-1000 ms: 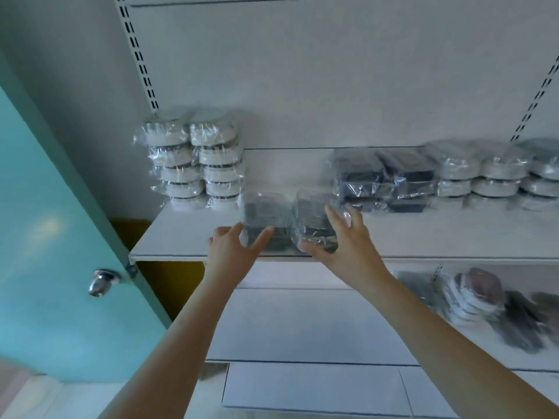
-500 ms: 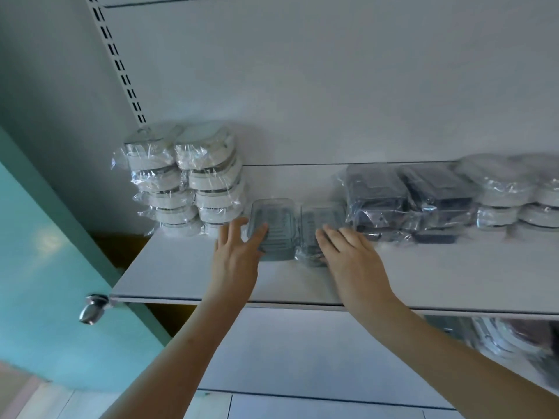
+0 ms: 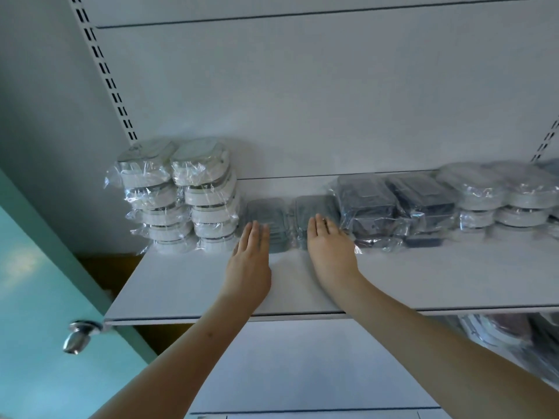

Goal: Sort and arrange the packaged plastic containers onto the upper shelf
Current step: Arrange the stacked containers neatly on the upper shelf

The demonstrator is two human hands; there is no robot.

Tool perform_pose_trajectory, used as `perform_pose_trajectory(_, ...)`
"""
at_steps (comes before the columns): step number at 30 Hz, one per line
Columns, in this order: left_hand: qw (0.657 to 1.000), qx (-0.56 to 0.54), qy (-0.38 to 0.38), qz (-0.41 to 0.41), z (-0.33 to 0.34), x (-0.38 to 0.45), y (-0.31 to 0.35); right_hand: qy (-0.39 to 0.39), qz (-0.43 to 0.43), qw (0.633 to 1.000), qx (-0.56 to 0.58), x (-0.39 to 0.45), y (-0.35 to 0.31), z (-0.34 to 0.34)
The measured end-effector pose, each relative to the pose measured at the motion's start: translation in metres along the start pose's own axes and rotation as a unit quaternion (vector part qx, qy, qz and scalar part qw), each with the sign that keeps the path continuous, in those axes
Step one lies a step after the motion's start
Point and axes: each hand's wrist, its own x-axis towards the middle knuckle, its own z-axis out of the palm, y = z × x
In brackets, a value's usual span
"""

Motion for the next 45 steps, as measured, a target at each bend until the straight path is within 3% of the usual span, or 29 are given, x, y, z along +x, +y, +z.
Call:
perform_pose_trajectory(5, 0.999, -0.04, -0.015, 0.009, -0.012, -0.011, 0.001, 0.054, -0.01, 0.995, 0.088, -0.012, -0.005, -0.013)
perform_pose_trajectory(9, 0.992, -0.116, 0.037, 0.027, -0.016, -0.035, 0.012, 0.166, -0.028, 0.966, 0.198, -0.038, 0.0, -0.03)
perform_pose_trajectory(14, 0.952, -0.226, 0.137, 0.156, -0.014, -0.072, 0.055, 0.256, 0.038, 0.922, 0.288, -0.073, 0.038, -0.059)
perform_pose_trajectory(17, 0.924, -0.289, 0.084, 0.235, 0.01, -0.104, 0.092, 0.328, 0.114, 0.88, 0.325, -0.106, 0.076, -0.055)
perform_pose_trajectory(22, 0.901, -0.315, -0.115, 0.273, 0.101, -0.158, 0.142, 0.356, 0.295, 0.799, 0.384, -0.166, 0.138, -0.007)
perform_pose_trajectory(25, 0.893, -0.311, -0.209, 0.249, 0.152, -0.176, 0.161, 0.317, 0.395, 0.774, 0.379, -0.196, 0.171, 0.037)
perform_pose_trajectory(29, 0.896, -0.288, -0.276, 0.194, 0.193, -0.183, 0.184, 0.196, 0.425, 0.824, 0.319, -0.217, 0.213, 0.1)
perform_pose_trajectory(35, 0.911, -0.242, -0.316, 0.111, 0.254, -0.171, 0.228, -0.033, 0.352, 0.889, 0.29, -0.189, 0.265, 0.214)
perform_pose_trajectory(45, 0.918, -0.205, -0.326, -0.099, 0.356, -0.141, 0.298, -0.193, 0.261, 0.916, 0.237, -0.116, 0.326, 0.373)
